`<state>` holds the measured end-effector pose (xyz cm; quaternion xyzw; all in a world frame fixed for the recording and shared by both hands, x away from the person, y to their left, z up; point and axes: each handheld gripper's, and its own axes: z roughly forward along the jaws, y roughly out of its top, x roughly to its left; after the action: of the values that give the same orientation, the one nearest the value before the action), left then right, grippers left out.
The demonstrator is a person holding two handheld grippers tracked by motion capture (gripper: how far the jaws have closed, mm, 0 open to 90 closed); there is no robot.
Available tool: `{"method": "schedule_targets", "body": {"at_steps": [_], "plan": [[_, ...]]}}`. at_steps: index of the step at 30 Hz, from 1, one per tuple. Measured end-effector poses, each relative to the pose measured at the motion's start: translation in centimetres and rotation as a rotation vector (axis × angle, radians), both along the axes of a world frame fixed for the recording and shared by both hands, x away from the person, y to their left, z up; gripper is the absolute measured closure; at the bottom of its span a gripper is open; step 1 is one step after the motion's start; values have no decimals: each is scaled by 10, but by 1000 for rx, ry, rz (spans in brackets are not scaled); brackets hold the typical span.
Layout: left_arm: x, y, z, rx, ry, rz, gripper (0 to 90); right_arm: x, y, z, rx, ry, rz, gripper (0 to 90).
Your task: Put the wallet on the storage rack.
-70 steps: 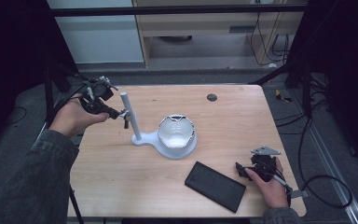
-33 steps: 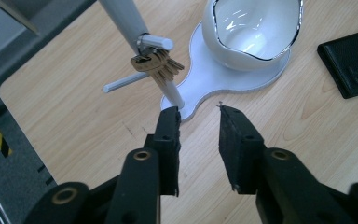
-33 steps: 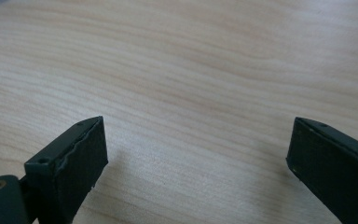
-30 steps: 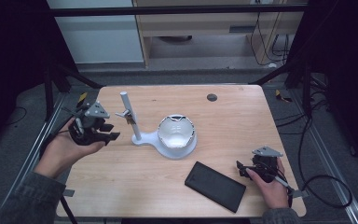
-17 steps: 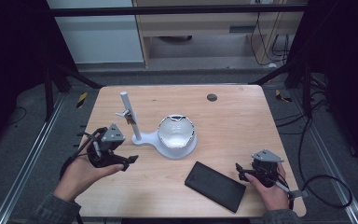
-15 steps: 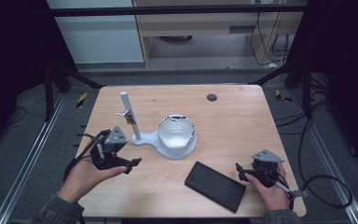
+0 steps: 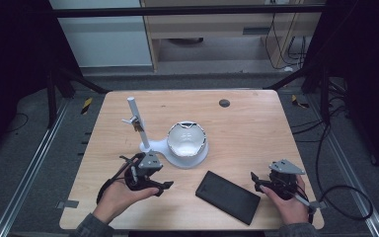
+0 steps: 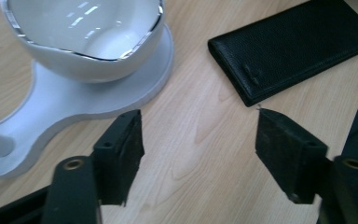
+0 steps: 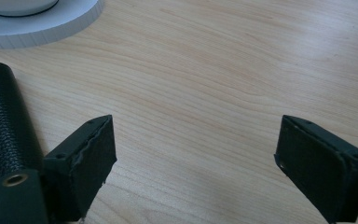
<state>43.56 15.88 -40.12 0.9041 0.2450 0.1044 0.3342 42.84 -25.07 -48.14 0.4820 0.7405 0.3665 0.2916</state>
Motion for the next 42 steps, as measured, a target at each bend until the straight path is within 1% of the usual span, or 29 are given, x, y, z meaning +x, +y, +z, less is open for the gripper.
{"method": "schedule_targets", "body": {"at_steps": [1,2,3,4,7,8,10,12,13,14,15,16,17,18,21,23,24,27,29,31,33,38,39,42], "plan": [[-1,-6,-6,-3,7,-6,413,0,0,0,1,-1,0,142],[-1,-6,-6,-3,7,-6,433,0,0,0,1,-1,0,142],[-2,-10,-10,-9,13,-9,433,0,0,0,1,-1,1,145],[-2,-13,-12,-7,17,-14,469,0,0,0,0,-2,0,154],[-3,-19,-18,-18,25,-22,553,0,0,0,1,-5,0,167],[-4,-21,-20,-18,25,-28,614,0,0,0,-1,-4,2,177],[-3,-26,-27,-6,41,-52,679,1,1,0,-4,-2,4,185],[-3,-28,-29,-5,45,-57,734,1,0,0,-6,-2,2,193],[-2,-31,-34,4,64,-67,755,1,0,0,-1,-2,2,196],[-2,-31,-34,4,64,-67,774,1,0,0,-1,-2,2,196],[-1,-34,-40,10,85,-79,801,2,0,0,-4,-6,3,197],[-1,-37,-42,16,97,-84,817,2,0,0,-1,-4,2,197],[-1,-37,-42,16,97,-84,836,2,0,0,-1,-4,2,197],[-1,-39,-46,26,112,-94,836,2,0,-1,-5,-3,4,196],[0,-48,-54,47,133,-112,875,2,1,-1,-3,1,5,196],[1,-53,-59,47,144,-114,888,2,1,-1,-6,-1,7,195],[3,-54,-60,56,147,-118,893,2,1,-1,-5,0,8,193],[6,-59,-65,59,159,-114,893,3,1,-1,-4,0,9,192],[9,-61,-68,62,162,-109,893,3,1,-1,-4,2,8,191],[10,-62,-70,54,166,-103,893,3,2,-1,-4,3,10,189],[12,-63,-72,53,177,-97,893,3,2,-1,-4,3,11,189],[14,-65,-74,65,178,-109,893,2,3,-1,1,6,16,187],[14,-65,-75,63,180,-105,893,3,3,-1,-1,4,17,187],[15,-66,-75,63,179,-111,893,3,3,-1,1,4,18,186]]}}
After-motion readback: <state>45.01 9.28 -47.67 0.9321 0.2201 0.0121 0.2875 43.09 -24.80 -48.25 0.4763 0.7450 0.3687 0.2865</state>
